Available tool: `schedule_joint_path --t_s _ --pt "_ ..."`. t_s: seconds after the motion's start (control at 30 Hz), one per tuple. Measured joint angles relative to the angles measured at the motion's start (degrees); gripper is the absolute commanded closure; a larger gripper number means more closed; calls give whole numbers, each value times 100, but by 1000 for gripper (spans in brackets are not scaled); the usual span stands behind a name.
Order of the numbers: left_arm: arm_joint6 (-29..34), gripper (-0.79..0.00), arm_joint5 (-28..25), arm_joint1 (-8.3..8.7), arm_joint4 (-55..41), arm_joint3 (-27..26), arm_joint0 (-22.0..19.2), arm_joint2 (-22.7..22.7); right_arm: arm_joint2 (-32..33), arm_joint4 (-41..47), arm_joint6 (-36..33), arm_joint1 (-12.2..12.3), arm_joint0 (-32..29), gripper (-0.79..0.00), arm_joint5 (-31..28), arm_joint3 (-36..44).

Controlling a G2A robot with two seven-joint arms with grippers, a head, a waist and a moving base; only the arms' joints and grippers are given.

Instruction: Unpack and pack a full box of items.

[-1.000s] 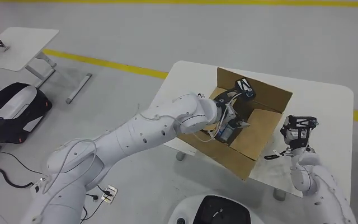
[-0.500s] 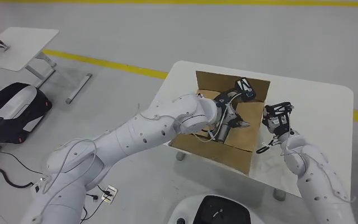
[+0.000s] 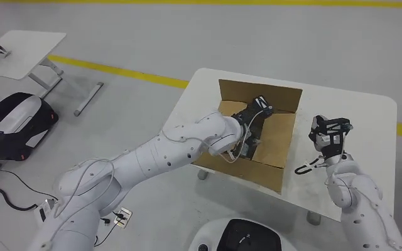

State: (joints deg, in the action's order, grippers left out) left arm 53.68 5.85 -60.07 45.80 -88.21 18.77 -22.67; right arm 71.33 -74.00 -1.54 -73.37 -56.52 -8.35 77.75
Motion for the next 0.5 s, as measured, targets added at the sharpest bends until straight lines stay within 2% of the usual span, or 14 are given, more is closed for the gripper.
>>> schedule_joint_path --t_s 0.2,0.5 --pt "462 -785 19 -205 619 260 -2 239 310 -67 -260 83 -599 0 -83 874" --pt "1039 -785 -265 -499 1338 569 -36 449 376 -125 -491 102 -831 0 -73 1214"
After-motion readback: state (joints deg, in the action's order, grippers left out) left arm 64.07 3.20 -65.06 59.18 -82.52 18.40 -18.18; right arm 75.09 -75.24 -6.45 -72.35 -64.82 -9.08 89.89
